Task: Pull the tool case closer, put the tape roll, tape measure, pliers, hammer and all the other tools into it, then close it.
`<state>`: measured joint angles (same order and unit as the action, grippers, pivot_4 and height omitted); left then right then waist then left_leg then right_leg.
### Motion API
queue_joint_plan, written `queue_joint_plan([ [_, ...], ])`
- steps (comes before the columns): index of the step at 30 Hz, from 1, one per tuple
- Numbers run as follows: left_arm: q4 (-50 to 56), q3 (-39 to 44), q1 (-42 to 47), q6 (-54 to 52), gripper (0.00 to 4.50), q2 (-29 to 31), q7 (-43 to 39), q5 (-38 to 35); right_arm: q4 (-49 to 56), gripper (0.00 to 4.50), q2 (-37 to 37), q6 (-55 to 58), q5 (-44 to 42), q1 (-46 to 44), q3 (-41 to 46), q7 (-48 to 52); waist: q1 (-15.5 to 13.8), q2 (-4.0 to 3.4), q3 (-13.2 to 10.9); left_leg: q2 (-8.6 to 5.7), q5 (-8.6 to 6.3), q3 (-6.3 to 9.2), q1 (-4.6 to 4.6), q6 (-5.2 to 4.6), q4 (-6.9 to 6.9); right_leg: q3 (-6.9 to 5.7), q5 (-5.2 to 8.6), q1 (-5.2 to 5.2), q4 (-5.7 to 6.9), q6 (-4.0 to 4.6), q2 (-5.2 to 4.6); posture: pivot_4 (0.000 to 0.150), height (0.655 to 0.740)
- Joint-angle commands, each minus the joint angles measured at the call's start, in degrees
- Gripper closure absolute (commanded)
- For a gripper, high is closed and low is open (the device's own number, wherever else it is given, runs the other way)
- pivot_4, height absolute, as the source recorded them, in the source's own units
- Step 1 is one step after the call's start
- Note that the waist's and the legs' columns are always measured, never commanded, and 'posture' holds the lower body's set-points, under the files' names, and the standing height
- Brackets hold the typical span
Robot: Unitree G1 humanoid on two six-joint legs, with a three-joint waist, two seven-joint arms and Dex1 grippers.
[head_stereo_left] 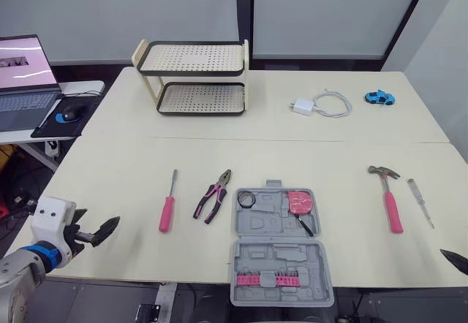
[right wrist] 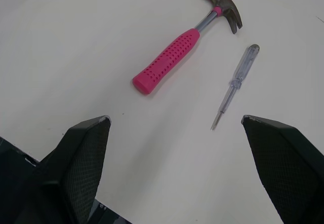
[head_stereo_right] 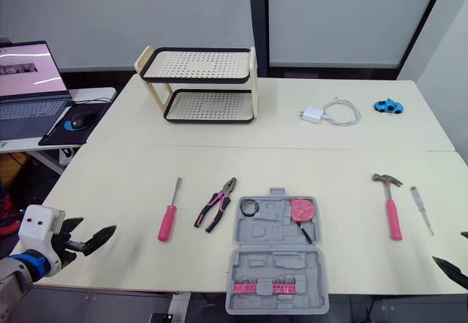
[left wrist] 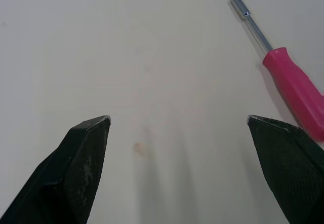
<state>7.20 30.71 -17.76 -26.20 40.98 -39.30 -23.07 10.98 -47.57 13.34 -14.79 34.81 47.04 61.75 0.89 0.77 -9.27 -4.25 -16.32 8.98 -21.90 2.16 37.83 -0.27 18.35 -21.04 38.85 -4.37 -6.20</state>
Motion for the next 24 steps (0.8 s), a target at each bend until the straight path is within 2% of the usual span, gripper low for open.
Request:
queue_joint_plan([
  [1, 2.6, 1.4, -1.4, 1.1, 0.0, 0.4, -2.6, -1.6, -0.2, 0.06, -2.3, -1.4, -1.2, -0.2, 1.1, 2.4, 0.0, -0.01, 0.0, 0.0, 0.0, -0.03, 0.0, 0.0, 0.0, 0.02, 0.01, 0.0, 0.0, 0.02, 0.0, 0.15, 0.74],
  [13, 1.3, -0.3, -5.1, 1.4, 0.0, 6.7, -16.9, -2.7, -1.9, 0.06, -10.5, 3.5, -3.3, -1.6, 1.3, 10.6, -0.2, -0.01, 0.0, 0.03, -0.03, -0.11, -0.01, -0.05, -0.01, 0.01, 0.03, 0.0, -0.03, 0.06, 0.0, 0.15, 0.74],
  [24, -3.1, 0.4, -5.6, 4.8, 0.0, 6.8, -19.7, -1.1, -4.8, 0.06, -13.4, 3.6, -2.3, -4.5, 0.4, 14.0, -0.3, 0.01, 0.0, 0.06, -0.05, -0.17, -0.01, -0.08, -0.01, 0.02, 0.03, 0.0, -0.05, 0.06, 0.0, 0.15, 0.74],
])
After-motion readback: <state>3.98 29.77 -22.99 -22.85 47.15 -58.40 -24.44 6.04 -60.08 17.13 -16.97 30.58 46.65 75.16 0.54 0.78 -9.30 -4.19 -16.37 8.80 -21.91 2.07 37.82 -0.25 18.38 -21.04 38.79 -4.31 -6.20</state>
